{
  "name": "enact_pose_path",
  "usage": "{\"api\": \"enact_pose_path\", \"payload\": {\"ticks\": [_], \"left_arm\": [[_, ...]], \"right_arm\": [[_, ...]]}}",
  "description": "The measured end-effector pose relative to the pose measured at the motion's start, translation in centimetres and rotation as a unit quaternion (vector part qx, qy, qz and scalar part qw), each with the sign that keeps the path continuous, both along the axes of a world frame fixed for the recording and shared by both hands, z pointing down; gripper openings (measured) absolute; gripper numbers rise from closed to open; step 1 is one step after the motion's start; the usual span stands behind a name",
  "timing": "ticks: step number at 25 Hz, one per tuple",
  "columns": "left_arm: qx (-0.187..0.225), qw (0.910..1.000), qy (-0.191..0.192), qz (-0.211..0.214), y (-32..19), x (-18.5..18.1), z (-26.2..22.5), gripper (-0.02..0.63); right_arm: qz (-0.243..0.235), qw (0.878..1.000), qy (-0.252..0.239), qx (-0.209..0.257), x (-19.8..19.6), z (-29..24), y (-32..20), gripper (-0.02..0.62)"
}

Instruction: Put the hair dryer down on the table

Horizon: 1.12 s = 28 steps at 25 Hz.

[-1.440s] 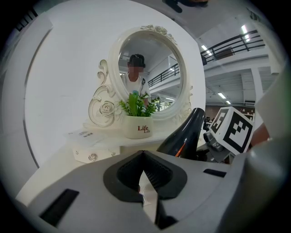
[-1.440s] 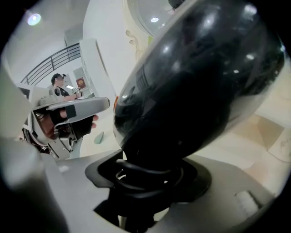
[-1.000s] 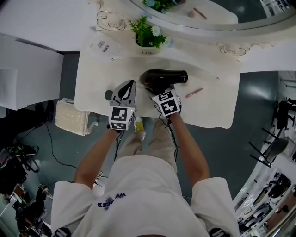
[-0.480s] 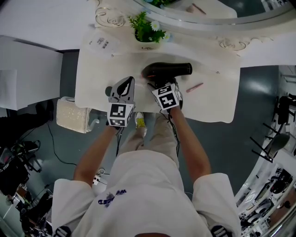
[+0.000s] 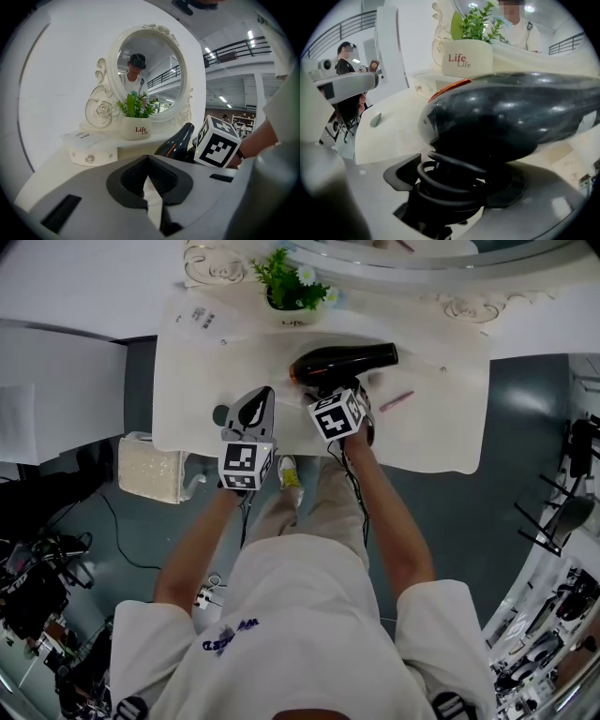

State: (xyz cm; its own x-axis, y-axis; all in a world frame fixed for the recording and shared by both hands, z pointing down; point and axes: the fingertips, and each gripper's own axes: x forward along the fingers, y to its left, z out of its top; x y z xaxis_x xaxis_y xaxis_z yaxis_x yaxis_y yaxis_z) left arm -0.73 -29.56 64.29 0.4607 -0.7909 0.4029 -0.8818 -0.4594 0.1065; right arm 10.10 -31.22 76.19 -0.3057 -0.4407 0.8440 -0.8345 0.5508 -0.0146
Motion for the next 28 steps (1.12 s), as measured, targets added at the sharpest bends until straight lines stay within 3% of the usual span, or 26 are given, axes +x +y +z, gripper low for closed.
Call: {"api": "enact_pose_path", "payload": {"ticks": [12, 19, 28], "left_arm": [[0.000, 0.9998, 0.004, -0.019, 0.47, 0.44, 0.05, 0.009], [0.003, 0.9996, 0.017, -0.024, 0.31, 0.58, -0.50, 0.009], [0.000, 0.9995, 0.022, -0.023, 0.39, 0.79, -0.36, 0.009]], "right_arm": [[-0.020, 1.000, 0.004, 0.002, 0.13, 0.23, 0.53, 0.403], [-0.008, 0.999, -0.023, -0.040, 0.26, 0.82, 0.09, 0.436], [-0.011, 0.999, -0.019, -0.042, 0.31, 0.67, -0.25, 0.457]]}}
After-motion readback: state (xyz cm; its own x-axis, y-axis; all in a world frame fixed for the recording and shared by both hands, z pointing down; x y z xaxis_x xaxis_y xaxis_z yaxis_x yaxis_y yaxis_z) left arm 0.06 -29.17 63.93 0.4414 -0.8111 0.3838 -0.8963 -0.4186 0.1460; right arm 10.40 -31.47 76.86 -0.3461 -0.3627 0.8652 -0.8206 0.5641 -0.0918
